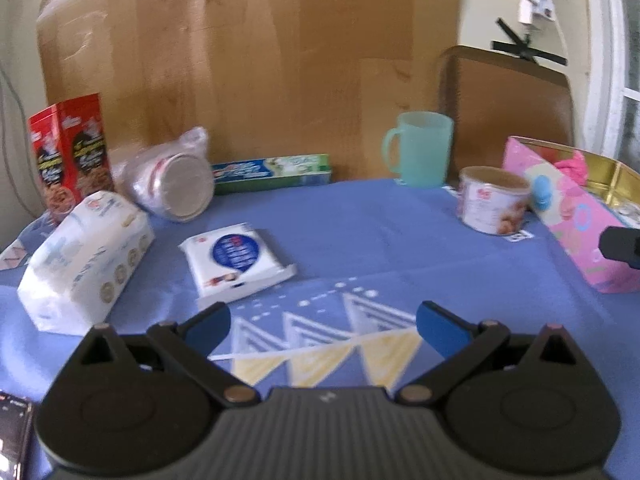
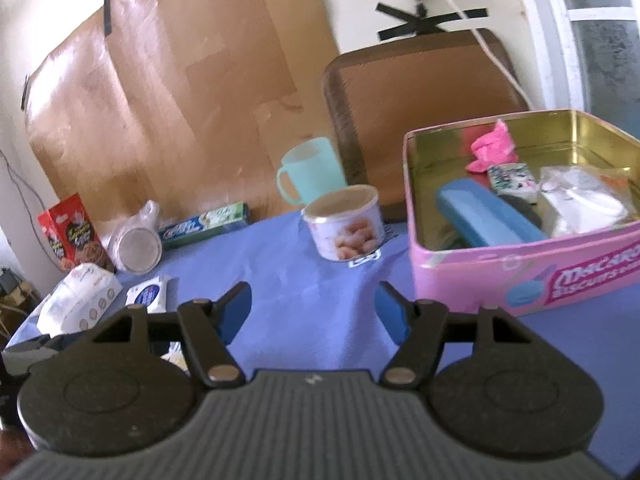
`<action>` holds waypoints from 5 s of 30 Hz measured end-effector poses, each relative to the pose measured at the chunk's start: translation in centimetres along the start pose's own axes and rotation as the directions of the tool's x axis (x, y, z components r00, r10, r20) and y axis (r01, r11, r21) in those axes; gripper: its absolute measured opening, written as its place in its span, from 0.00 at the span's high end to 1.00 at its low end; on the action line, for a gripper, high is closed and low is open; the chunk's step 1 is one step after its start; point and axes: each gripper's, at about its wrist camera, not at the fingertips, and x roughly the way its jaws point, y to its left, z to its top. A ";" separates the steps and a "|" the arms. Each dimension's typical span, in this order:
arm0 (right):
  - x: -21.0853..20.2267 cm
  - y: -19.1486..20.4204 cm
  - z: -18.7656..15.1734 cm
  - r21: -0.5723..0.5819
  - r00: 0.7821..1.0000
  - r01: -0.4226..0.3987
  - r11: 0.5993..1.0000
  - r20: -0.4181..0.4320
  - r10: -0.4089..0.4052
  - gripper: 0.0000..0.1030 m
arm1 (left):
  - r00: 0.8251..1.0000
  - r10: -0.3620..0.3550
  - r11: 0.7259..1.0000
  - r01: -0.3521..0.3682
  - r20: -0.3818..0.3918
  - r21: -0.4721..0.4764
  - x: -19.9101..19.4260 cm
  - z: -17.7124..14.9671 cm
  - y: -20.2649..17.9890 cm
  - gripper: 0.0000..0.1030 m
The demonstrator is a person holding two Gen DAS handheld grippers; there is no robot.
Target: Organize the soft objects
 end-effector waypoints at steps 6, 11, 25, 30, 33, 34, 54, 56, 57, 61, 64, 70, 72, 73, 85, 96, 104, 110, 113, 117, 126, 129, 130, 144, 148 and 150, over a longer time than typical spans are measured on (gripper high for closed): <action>2.6 2.8 -0.3 -0.118 0.993 -0.085 0.989 -0.087 0.075 0.30 | 0.983 0.157 0.976 -0.141 0.090 -0.169 -1.5 -2.2 5.9 0.00; 6.5 7.9 -0.8 -0.295 0.977 -0.191 0.936 -0.148 0.153 0.26 | 0.956 0.260 0.868 -0.168 0.140 -0.468 -3.3 -4.3 11.4 0.00; 18.1 18.8 -2.2 -0.483 0.911 -0.380 0.789 -0.345 0.227 0.22 | 0.909 0.378 0.818 -0.238 0.177 -0.523 -3.9 -4.3 11.5 0.00; 16.9 17.7 -2.4 -0.477 0.916 -0.370 0.797 -0.330 0.228 0.26 | 0.912 0.372 0.843 -0.254 0.174 -0.475 -3.4 -4.1 10.7 0.00; 14.8 15.5 -2.6 -0.472 0.916 -0.369 0.801 -0.333 0.225 0.25 | 0.914 0.368 0.856 -0.261 0.172 -0.447 -3.2 -4.0 10.2 0.00; 13.4 14.2 -2.9 -0.478 0.916 -0.370 0.797 -0.332 0.226 0.25 | 0.915 0.365 0.861 -0.262 0.171 -0.435 -3.1 -4.0 10.0 0.00; 3.8 3.8 -5.7 -0.445 0.975 -0.187 0.876 -0.191 0.111 0.17 | 0.991 0.083 0.994 -0.091 -0.109 -0.067 2.2 -2.5 5.9 0.00; 3.6 3.1 -5.5 -0.426 0.972 -0.202 0.882 -0.200 0.125 0.17 | 0.990 0.082 0.993 -0.091 -0.112 -0.074 2.1 -2.5 5.9 0.00; 3.6 2.9 -5.4 -0.418 0.970 -0.209 0.884 -0.205 0.132 0.16 | 0.990 0.081 0.993 -0.090 -0.115 -0.077 2.3 -2.3 6.0 0.00; 3.6 2.7 -5.3 -0.386 0.964 -0.234 0.893 -0.211 0.161 0.14 | 0.989 0.085 0.993 -0.094 -0.117 -0.073 2.3 -2.3 6.1 0.00; 3.5 2.6 -5.3 -0.373 0.962 -0.243 0.895 -0.213 0.172 0.13 | 0.989 0.086 0.993 -0.095 -0.117 -0.073 2.3 -2.3 6.1 0.00; 3.5 2.6 -5.3 -0.371 0.960 -0.249 0.895 -0.215 0.178 0.13 | 0.990 0.084 0.993 -0.093 -0.117 -0.075 2.4 -2.4 6.0 0.00; 3.5 2.6 -5.3 -0.371 0.960 -0.249 0.895 -0.215 0.179 0.13 | 0.989 0.085 0.993 -0.094 -0.117 -0.075 2.4 -2.4 6.0 0.00; 3.5 2.6 -5.3 -0.371 0.960 -0.250 0.894 -0.215 0.179 0.13 | 0.989 0.085 0.993 -0.094 -0.117 -0.075 2.4 -2.3 6.0 0.00; 3.5 2.6 -5.3 -0.373 0.960 -0.248 0.894 -0.215 0.177 0.13 | 0.990 0.085 0.993 -0.094 -0.117 -0.074 2.4 -2.3 6.0 0.00; 3.1 3.1 -5.7 -0.426 0.971 -0.212 0.880 -0.196 0.139 0.25 | 0.984 0.112 0.986 -0.127 -0.141 -0.105 2.4 -2.0 5.9 0.00; 1.5 1.1 -5.6 -0.298 0.945 -0.297 0.907 -0.225 0.235 0.24 | 0.946 -0.289 0.920 0.234 -0.144 -0.314 -0.6 -2.2 2.4 0.00; 1.5 0.4 -5.2 -0.182 0.918 -0.360 0.915 -0.243 0.313 0.24 | 0.897 -0.407 0.882 0.335 -0.175 -0.331 -0.1 -1.6 -1.0 0.03; 1.1 0.4 -5.4 -0.185 0.916 -0.368 0.911 -0.238 0.321 0.24 | 0.915 -0.362 0.914 0.309 -0.180 -0.264 0.1 -1.3 -2.7 0.30; 0.4 0.8 -5.8 -0.230 0.927 -0.354 0.906 -0.216 0.307 0.25 | 0.872 -0.450 0.877 0.391 -0.194 -0.278 0.3 -1.1 -3.9 0.61; -2.2 -1.3 -3.4 -0.206 0.954 -0.300 0.931 -0.046 0.297 0.25 | 0.884 -0.453 0.889 0.437 -0.117 -0.136 -2.2 2.9 -8.3 0.62; -3.7 -2.8 -1.9 -0.203 0.966 -0.241 0.949 0.046 0.255 0.25 | 0.871 -0.484 0.875 0.480 -0.083 -0.063 -2.7 5.1 -11.2 0.61; -4.1 -3.4 -1.4 -0.205 0.969 -0.216 0.955 0.072 0.235 0.25 | 0.863 -0.498 0.867 0.497 -0.079 -0.038 -2.5 5.9 -12.4 0.61; -1.1 -14.3 3.4 -0.112 0.931 0.307 0.945 0.242 -0.274 0.20 | 0.910 -0.411 0.898 0.415 -0.057 0.148 2.5 9.3 -25.1 0.12; -2.9 -14.5 2.4 -0.093 0.926 0.309 0.946 0.256 -0.278 0.21 | 0.929 -0.364 0.917 0.371 -0.067 0.150 2.4 8.6 -23.8 0.10; -3.6 -14.6 2.1 -0.057 0.933 0.284 0.957 0.249 -0.262 0.21 | 0.933 -0.352 0.924 0.359 -0.075 0.135 2.3 8.5 -23.2 0.10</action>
